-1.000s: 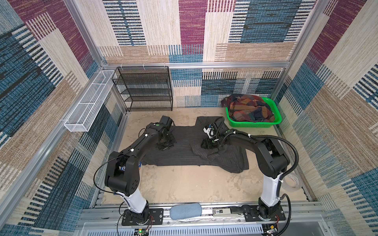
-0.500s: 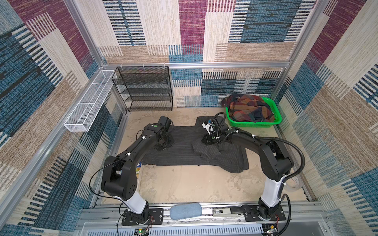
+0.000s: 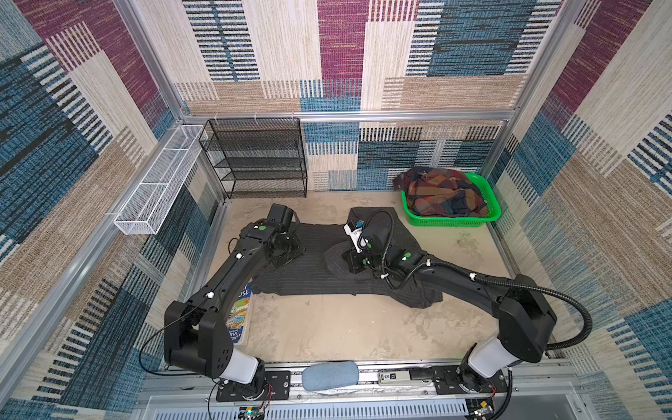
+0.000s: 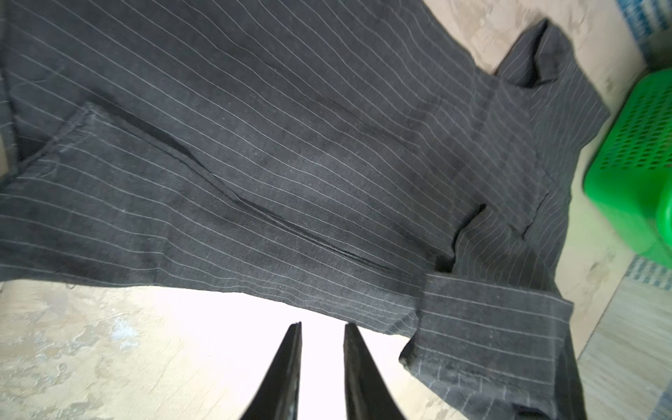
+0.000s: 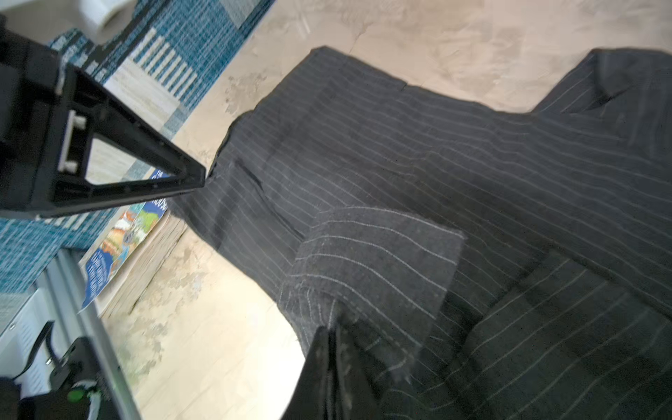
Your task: Fold and stack the long sleeve shirts
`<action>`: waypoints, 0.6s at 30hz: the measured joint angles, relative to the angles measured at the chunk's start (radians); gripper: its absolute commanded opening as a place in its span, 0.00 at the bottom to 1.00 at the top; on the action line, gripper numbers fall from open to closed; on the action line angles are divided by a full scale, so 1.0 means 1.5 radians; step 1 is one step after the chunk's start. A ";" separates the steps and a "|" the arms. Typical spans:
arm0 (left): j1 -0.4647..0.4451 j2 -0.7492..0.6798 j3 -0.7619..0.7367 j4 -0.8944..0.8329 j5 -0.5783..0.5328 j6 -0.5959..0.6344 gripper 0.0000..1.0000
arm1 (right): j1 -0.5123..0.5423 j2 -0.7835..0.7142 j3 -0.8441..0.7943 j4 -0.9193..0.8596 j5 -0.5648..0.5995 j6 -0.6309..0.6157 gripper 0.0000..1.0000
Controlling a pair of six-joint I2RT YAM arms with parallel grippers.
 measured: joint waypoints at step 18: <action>-0.006 -0.041 -0.076 0.003 0.027 -0.036 0.29 | 0.141 -0.181 -0.230 0.022 0.134 0.158 0.44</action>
